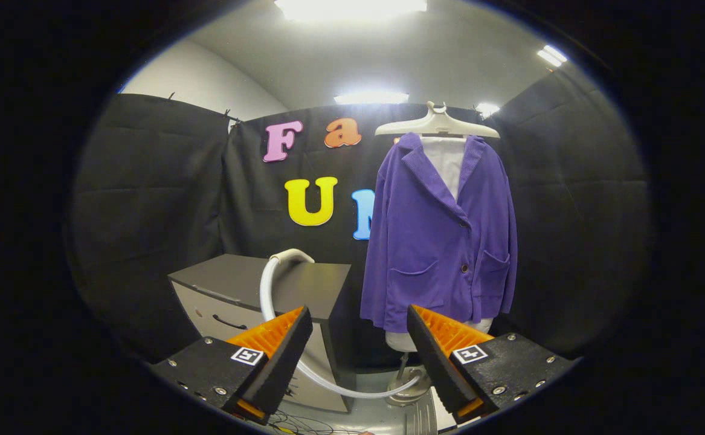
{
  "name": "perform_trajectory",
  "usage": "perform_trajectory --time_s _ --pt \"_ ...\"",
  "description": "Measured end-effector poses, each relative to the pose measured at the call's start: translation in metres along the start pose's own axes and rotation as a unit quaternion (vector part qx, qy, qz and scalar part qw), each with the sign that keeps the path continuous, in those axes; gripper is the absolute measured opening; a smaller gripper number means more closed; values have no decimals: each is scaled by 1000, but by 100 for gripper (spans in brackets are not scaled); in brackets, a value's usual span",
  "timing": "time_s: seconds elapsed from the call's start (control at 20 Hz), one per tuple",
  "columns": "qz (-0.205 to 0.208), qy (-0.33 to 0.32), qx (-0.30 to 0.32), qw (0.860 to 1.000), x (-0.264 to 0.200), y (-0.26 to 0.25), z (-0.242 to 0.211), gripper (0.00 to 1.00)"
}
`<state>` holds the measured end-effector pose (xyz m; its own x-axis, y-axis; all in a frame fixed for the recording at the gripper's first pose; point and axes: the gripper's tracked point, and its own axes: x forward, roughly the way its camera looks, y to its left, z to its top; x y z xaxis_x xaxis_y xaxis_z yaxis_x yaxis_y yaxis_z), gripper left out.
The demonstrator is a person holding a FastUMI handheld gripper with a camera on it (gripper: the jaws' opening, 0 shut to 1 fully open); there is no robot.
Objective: Iron the clothes twice with a garment steamer, once on the left side and once on the right side.
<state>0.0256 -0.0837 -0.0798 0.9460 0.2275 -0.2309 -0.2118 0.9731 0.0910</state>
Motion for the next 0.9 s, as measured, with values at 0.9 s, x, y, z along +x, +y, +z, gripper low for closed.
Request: perform_trajectory --time_s 0.9 --pt "64 14 56 996 166 152 105 97"
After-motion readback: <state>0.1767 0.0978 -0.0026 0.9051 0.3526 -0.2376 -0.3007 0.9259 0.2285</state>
